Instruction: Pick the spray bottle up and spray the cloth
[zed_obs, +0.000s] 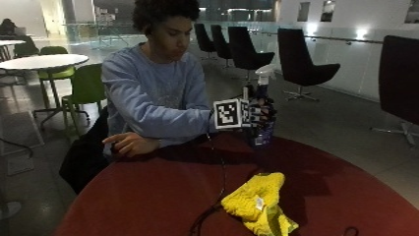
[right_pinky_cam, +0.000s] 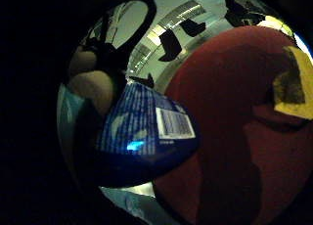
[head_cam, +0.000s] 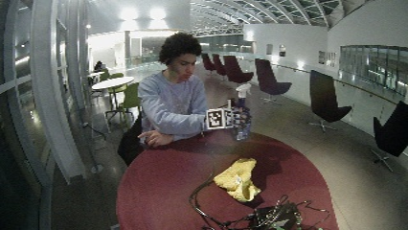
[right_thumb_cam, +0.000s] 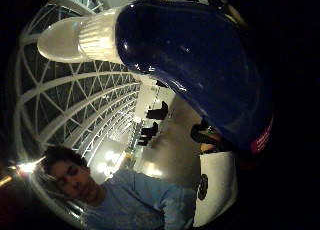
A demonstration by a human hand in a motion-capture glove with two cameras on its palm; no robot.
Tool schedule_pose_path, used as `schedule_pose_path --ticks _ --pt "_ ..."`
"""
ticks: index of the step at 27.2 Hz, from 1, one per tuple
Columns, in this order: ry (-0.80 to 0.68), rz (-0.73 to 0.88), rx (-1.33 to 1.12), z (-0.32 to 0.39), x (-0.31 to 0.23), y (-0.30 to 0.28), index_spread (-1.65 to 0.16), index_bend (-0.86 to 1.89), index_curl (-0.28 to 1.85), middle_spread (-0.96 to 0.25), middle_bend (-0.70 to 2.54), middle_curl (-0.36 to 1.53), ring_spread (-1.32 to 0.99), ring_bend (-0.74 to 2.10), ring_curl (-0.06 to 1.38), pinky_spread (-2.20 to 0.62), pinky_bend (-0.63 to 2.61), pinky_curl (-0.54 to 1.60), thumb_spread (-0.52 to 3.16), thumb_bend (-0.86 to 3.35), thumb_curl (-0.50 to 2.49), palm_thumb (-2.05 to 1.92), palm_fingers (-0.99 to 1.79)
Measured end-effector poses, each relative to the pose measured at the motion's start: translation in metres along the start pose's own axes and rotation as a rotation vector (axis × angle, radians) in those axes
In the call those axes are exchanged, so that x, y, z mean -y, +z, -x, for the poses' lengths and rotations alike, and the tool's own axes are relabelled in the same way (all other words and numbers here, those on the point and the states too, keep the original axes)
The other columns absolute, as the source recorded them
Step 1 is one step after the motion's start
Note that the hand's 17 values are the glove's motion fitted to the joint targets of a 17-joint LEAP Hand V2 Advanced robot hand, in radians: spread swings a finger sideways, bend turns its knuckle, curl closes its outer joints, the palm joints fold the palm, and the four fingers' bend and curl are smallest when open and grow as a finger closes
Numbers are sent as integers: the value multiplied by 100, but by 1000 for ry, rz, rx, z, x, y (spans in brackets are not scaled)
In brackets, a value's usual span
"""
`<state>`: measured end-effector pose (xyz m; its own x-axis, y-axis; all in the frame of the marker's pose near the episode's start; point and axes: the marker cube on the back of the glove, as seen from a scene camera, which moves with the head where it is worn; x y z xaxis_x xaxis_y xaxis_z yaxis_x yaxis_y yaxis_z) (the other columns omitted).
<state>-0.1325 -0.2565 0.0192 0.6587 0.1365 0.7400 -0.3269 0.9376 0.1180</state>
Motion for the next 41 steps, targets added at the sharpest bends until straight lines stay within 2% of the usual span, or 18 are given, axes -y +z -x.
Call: schedule_pose_path --ticks 12,19,24,27,32,41 --pt "-12 89 -5 -7 -11 43 -29 9 20 -3 20 42 -2 47 36 13 39 36 79 -2 74 102 79" --pt "-43 116 -53 -13 -14 47 -29 8 20 -3 21 43 -2 47 36 12 39 36 81 -3 72 100 78" --pt "-64 178 -87 -8 -24 31 -32 -4 14 -3 22 43 -2 53 38 14 46 39 86 -6 67 92 62" --pt "-84 188 -137 2 -33 1 -34 -2 11 -3 24 44 -1 54 38 15 49 40 89 -6 64 87 57" --pt "-99 136 -301 3 -51 -91 -35 7 11 -2 28 44 -1 54 37 16 47 38 92 -4 60 84 61" --pt "45 -7 -493 -28 -121 -247 -35 10 13 -3 33 44 -1 51 36 16 44 36 99 -3 55 82 64"
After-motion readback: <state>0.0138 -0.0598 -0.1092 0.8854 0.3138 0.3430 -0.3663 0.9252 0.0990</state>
